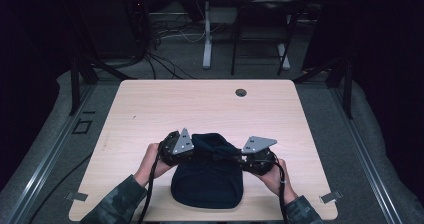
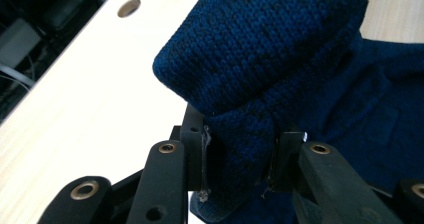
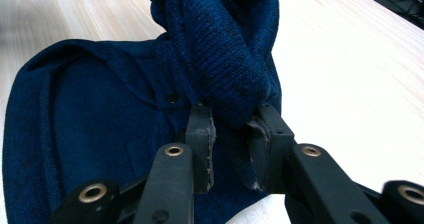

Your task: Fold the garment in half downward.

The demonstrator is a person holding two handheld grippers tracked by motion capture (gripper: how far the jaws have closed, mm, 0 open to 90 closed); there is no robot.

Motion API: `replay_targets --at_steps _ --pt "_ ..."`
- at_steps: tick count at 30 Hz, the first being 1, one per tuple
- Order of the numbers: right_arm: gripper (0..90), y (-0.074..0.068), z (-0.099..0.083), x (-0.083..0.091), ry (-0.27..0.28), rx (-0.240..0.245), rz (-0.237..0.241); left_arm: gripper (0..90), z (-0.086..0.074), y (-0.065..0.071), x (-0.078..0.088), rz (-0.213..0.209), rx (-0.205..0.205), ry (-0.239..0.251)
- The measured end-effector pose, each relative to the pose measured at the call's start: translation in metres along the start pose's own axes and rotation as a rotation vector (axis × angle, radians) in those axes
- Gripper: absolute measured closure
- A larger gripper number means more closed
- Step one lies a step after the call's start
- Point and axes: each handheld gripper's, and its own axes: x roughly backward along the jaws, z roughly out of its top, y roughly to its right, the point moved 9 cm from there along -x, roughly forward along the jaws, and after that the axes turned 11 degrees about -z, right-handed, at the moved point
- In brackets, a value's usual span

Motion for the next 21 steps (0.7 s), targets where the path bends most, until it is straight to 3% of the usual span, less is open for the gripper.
replay_targets --at_steps 2,21 --pt "70.8 -0.001 -0.001 0.001 -0.011 0.006 0.003 67.8 -0.005 0.002 0.000 -0.013 0.022 -0.005" --pt "71.9 -0.021 -0.013 0.004 -0.074 0.012 0.037 63.9 -0.024 0.022 -0.003 -0.072 0.074 -0.012"
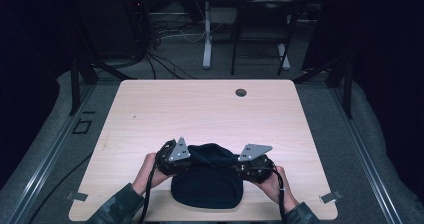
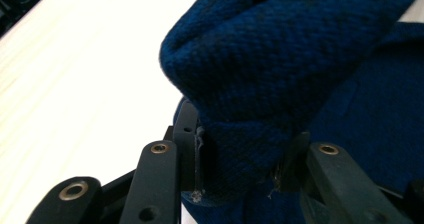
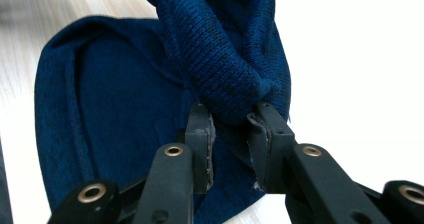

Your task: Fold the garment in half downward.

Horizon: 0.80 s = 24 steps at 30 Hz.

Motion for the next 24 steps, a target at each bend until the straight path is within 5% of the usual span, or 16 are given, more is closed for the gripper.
replay_targets --at_steps 24 --pt "73.0 -0.024 -0.029 -0.010 -0.083 0.026 0.043 64.8 -0.034 0.025 -0.016 -0.058 0.024 -0.048"
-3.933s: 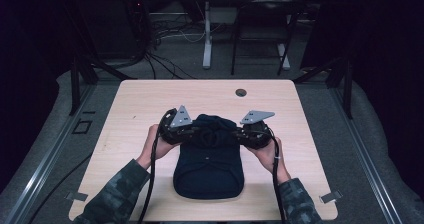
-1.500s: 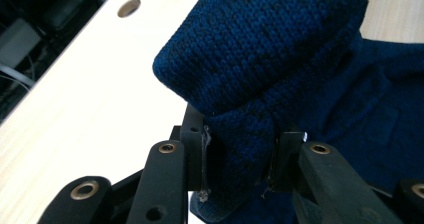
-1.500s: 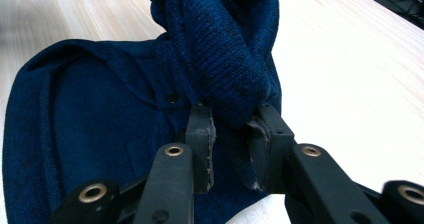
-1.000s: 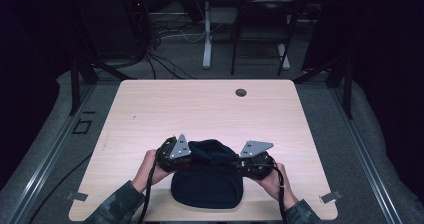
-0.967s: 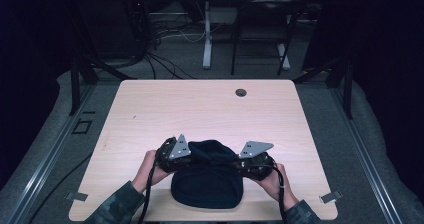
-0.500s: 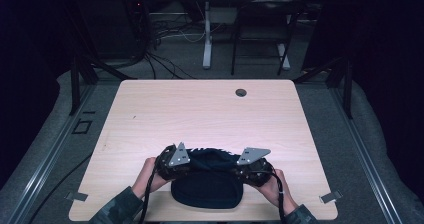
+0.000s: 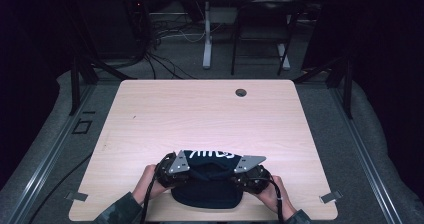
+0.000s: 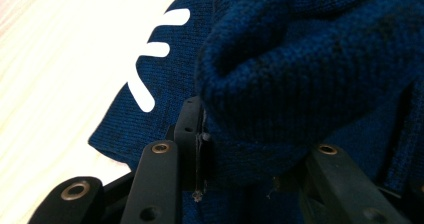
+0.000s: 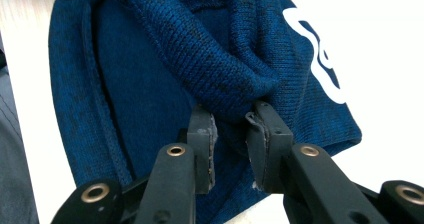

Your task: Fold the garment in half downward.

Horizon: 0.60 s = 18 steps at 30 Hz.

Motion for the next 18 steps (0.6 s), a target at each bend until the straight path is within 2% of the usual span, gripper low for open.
replay_targets --at_steps 7,11,12,13,14,16,17,18 --pt "72.0 -0.004 -0.010 -0.005 -0.018 -0.001 0.011 62.3 -0.008 0.004 -0.005 -0.021 0.022 0.005" --pt "69.2 -0.008 -0.015 -0.006 -0.031 0.004 0.010 55.5 -0.011 0.008 -0.004 -0.045 0.043 -0.013" --pt "64.7 -0.010 -0.016 -0.007 -0.032 0.006 0.008 47.9 -0.013 0.009 -0.003 -0.041 0.048 -0.014" --pt "64.7 -0.010 -0.016 -0.007 -0.032 0.006 0.008 43.9 -0.013 0.009 -0.003 -0.041 0.048 -0.014" --pt "63.2 -0.011 -0.017 -0.006 -0.035 0.008 0.007 43.9 -0.014 0.009 -0.001 -0.042 0.053 -0.020" --pt "51.2 -0.009 -0.016 -0.002 -0.033 -0.008 -0.020 33.5 -0.017 0.011 0.007 -0.054 0.069 -0.009" --pt "51.2 -0.009 -0.016 -0.002 -0.033 -0.008 -0.020 29.1 -0.017 0.011 0.007 -0.054 0.069 -0.009" --pt "45.5 -0.005 -0.018 0.002 -0.040 -0.024 -0.023 26.7 -0.021 0.011 0.014 -0.039 0.090 -0.003"
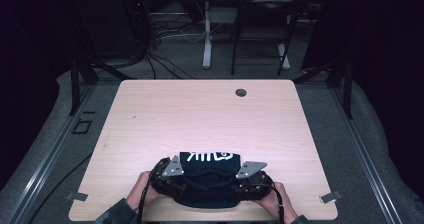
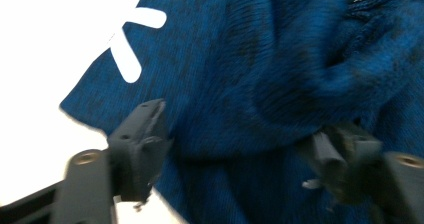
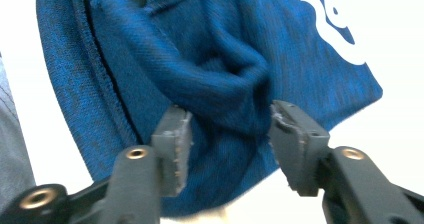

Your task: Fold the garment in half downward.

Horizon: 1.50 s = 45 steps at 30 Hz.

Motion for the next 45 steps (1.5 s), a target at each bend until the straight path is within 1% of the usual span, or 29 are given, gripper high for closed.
replay_targets --at_steps 2,3,4,5,6,7,9,10,11,12,14,15,16,19,21,22,24,26,27,29,31,32,34,35,36,37,39,43,45 --pt "43.3 0.003 -0.001 0.005 0.018 -0.035 0.004 27.2 -0.004 -0.001 0.009 0.016 0.013 0.012" --pt "43.3 0.003 -0.001 0.005 0.018 -0.035 0.004 26.9 -0.004 -0.001 0.009 0.016 0.013 0.012" --pt "41.8 0.007 -0.001 0.012 0.037 -0.064 0.005 26.5 -0.007 -0.002 0.019 0.027 0.031 0.025" --pt "41.8 0.007 -0.001 0.012 0.037 -0.064 0.005 26.5 -0.007 -0.002 0.019 0.027 0.031 0.025" --pt "41.4 0.010 0.003 0.019 0.068 -0.100 0.016 26.2 -0.007 -0.005 0.027 0.052 0.041 0.040" --pt "42.0 0.013 0.006 0.023 0.086 -0.114 0.008 26.1 -0.006 -0.007 0.031 0.060 0.045 0.051" --pt "42.9 0.018 0.012 0.028 0.107 -0.139 0.001 24.9 0.001 -0.013 0.038 0.074 0.055 0.079" --pt "42.9 0.018 0.012 0.028 0.107 -0.139 0.001 24.3 0.001 -0.013 0.038 0.074 0.055 0.079" --pt "44.1 0.022 0.016 0.029 0.118 -0.146 -0.012 24.3 0.005 -0.016 0.040 0.082 0.060 0.095" --pt "45.1 0.026 0.025 0.028 0.132 -0.164 -0.021 22.9 0.011 -0.019 0.042 0.088 0.060 0.107" --pt "45.9 0.027 0.030 0.027 0.137 -0.165 -0.022 22.9 0.022 -0.024 0.041 0.106 0.063 0.131" --pt "46.2 0.027 0.039 0.020 0.140 -0.154 -0.017 22.9 0.026 -0.025 0.040 0.108 0.059 0.137" --pt "46.2 0.027 0.039 0.020 0.140 -0.154 -0.017 22.9 0.029 -0.027 0.037 0.113 0.058 0.132" --pt "45.4 0.021 0.044 0.004 0.108 -0.133 -0.014 23.0 0.033 -0.025 0.024 0.088 0.062 0.119" --pt "44.0 0.010 0.039 -0.009 0.068 -0.096 0.010 22.7 0.027 -0.017 0.008 0.058 0.058 0.081" --pt "42.9 0.007 0.037 -0.011 0.055 -0.091 0.012 22.3 0.027 -0.017 0.008 0.058 0.058 0.081" --pt "40.6 0.002 0.032 -0.013 0.034 -0.086 0.030 21.9 0.017 -0.010 -0.002 0.042 0.058 0.042" --pt "39.1 0.001 0.029 -0.014 0.023 -0.082 0.028 21.8 0.015 -0.009 -0.003 0.038 0.059 0.037" --pt "35.3 -0.002 0.023 -0.014 0.009 -0.080 0.037 21.8 0.011 -0.007 -0.004 0.032 0.069 0.032" --pt "31.3 -0.004 0.017 -0.014 -0.003 -0.080 0.038 21.6 0.007 -0.006 -0.005 0.029 0.075 0.029" --pt "23.7 -0.006 0.011 -0.015 -0.017 -0.078 0.040 21.3 0.005 -0.006 -0.006 0.025 0.079 0.029" --pt "23.7 -0.006 0.011 -0.015 -0.017 -0.078 0.040 21.3 0.003 -0.006 -0.007 0.032 0.082 0.027" --pt "16.7 -0.008 0.002 -0.019 -0.064 -0.046 0.023 19.8 -0.002 -0.007 -0.010 0.065 0.078 0.020" --pt "14.5 -0.010 -0.005 -0.025 -0.082 -0.045 0.026 18.9 -0.003 -0.007 -0.011 0.069 0.080 0.021" --pt "14.5 -0.010 -0.005 -0.025 -0.082 -0.045 0.026 18.9 -0.004 -0.006 -0.011 0.076 0.080 0.020" --pt "14.3 -0.010 -0.007 -0.027 -0.077 -0.074 0.042 16.9 -0.004 -0.007 -0.011 0.097 0.064 0.017" --pt "14.3 -0.009 -0.007 -0.027 -0.087 -0.065 0.042 15.6 -0.005 -0.008 -0.012 0.105 0.059 0.016" --pt "14.3 -0.009 -0.008 -0.029 -0.076 -0.070 0.036 15.0 -0.006 -0.010 -0.013 0.117 0.049 0.011" --pt "14.2 -0.008 -0.008 -0.029 -0.076 -0.067 0.031 15.0 -0.006 -0.010 -0.014 0.136 0.036 0.003"
